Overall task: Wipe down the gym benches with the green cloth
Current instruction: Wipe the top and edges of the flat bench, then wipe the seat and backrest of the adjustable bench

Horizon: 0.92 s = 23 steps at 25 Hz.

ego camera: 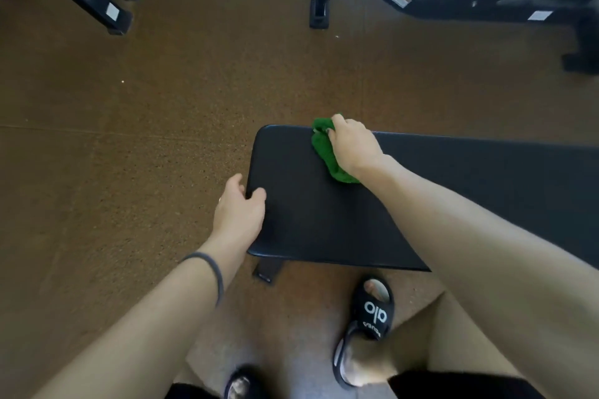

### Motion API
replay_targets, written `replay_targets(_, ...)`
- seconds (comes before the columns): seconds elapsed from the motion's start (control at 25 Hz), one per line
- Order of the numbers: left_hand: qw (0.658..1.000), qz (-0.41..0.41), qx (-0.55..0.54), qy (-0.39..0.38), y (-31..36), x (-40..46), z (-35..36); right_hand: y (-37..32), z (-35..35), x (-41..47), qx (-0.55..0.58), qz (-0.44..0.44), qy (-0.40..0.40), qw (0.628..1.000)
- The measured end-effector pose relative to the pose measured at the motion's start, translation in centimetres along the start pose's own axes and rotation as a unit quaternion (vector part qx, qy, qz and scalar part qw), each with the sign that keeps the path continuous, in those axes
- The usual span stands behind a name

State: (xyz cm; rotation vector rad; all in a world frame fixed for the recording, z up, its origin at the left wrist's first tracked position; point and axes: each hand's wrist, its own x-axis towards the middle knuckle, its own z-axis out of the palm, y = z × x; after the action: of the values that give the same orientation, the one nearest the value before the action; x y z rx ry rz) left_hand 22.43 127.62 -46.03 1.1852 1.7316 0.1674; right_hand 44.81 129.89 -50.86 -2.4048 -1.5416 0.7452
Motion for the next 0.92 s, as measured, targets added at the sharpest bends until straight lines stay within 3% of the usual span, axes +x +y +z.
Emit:
replay_targets(0.08,0.999,0.030,0.002,-0.020,4.9,-3.3,-1.4,-1.4,-4.5,-1.8,0.164,0.088,-0.019,0.982)
replay_targets(0.12,0.998,0.042,-0.002,-0.038,7.3,-5.0,-2.0,-2.4,-6.7,-2.7,0.276,0.135,-0.024,0.951)
replay_targets(0.24,0.992,0.048,0.000,-0.121,15.4,-10.7,-3.8,-6.2,-14.5,-6.8,0.577,0.221,-0.084,0.782)
replay_targets(0.32,0.986,0.052,0.018,-0.154,20.3,-14.3,-5.3,-8.1,-20.1,-9.5,0.660,0.239,-0.121,0.702)
replay_targets(0.44,0.981,0.079,0.078,-0.157,26.1,-18.6,-8.0,-9.2,-27.6,-12.0,0.710,0.258,-0.143,0.640)
replay_targets(0.52,0.977,0.100,0.106,-0.153,29.3,-20.5,-9.7,-9.8,-31.6,-13.0,0.695,0.252,-0.154,0.655)
replay_targets(0.64,0.969,0.120,0.127,-0.177,33.7,-22.2,-12.2,-10.2,-36.2,-13.1,0.501,0.225,-0.117,0.828)
replay_targets(0.68,0.963,0.133,0.132,-0.191,34.8,-22.4,-13.0,-10.6,-37.8,-13.0,0.444,0.183,-0.081,0.873)
replay_targets(0.72,0.958,0.147,0.137,-0.206,35.9,-22.3,-13.9,-11.1,-39.3,-12.6,0.425,0.121,-0.055,0.895)
replay_targets(0.8,0.948,0.166,0.152,-0.225,37.9,-21.8,-15.6,-12.2,-41.7,-11.6,0.442,0.010,-0.101,0.891)
replay_targets(0.92,0.937,0.182,0.160,-0.253,40.5,-19.4,-18.6,-15.1,-43.5,-9.4,0.382,-0.054,-0.218,0.896)
